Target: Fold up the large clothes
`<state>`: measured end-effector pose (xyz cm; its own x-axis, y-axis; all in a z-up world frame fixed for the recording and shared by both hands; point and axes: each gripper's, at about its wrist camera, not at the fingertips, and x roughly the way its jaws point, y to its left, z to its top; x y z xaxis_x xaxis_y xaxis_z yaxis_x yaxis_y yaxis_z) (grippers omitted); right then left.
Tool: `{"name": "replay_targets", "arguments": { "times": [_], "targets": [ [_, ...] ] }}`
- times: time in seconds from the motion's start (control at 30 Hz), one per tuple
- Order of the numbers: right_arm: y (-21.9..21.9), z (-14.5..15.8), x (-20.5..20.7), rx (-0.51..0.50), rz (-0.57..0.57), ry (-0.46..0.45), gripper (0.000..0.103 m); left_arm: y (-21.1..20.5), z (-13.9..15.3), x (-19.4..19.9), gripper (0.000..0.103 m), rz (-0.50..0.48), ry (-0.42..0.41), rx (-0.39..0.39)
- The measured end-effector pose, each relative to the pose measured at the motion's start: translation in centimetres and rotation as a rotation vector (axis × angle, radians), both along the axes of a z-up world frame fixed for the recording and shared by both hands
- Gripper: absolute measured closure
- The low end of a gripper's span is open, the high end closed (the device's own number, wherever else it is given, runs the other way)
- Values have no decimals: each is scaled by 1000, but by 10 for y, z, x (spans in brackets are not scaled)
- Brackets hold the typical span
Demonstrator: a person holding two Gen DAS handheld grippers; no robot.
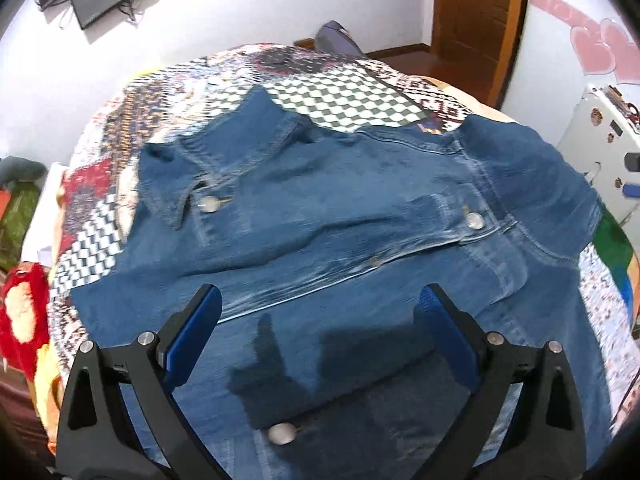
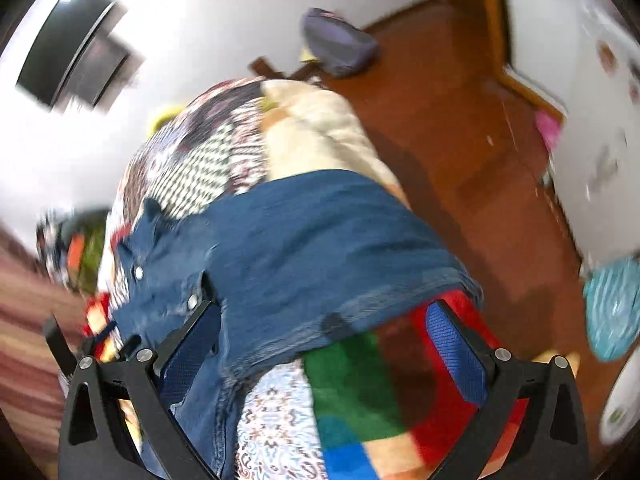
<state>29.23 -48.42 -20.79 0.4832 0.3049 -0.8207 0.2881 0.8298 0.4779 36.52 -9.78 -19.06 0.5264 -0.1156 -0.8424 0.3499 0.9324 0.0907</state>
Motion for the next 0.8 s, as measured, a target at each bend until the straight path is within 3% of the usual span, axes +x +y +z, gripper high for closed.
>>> {"name": "replay_targets", "arguments": {
  "times": [0.13, 0.33, 0.5, 0.6, 0.7, 0.77, 0.8],
  "targets": [
    [-29, -33, -6, 145, -99, 54, 4, -17, -21, 11, 3, -7, 75, -9],
    [-46, -75, 0, 295, -157, 109, 16, -27, -51, 19, 3, -7, 150, -16],
    [-47, -90, 16, 306, -172, 104, 24, -20, -60, 24, 0, 51, 173, -93],
    [-45, -98, 27, 295, -197, 107, 29, -21, -60, 23, 0, 52, 165, -89],
    [-45, -99, 33, 292, -233, 81, 46, -22, -58, 22, 0, 49, 159, -78],
    [-42, -94, 34, 286, -232, 55, 63, -21, -57, 23, 0, 52, 160, -80],
    [-39, -89, 36, 267, -223, 48, 65, -20, -57, 23, 0, 55, 160, -81]
  ]
}}
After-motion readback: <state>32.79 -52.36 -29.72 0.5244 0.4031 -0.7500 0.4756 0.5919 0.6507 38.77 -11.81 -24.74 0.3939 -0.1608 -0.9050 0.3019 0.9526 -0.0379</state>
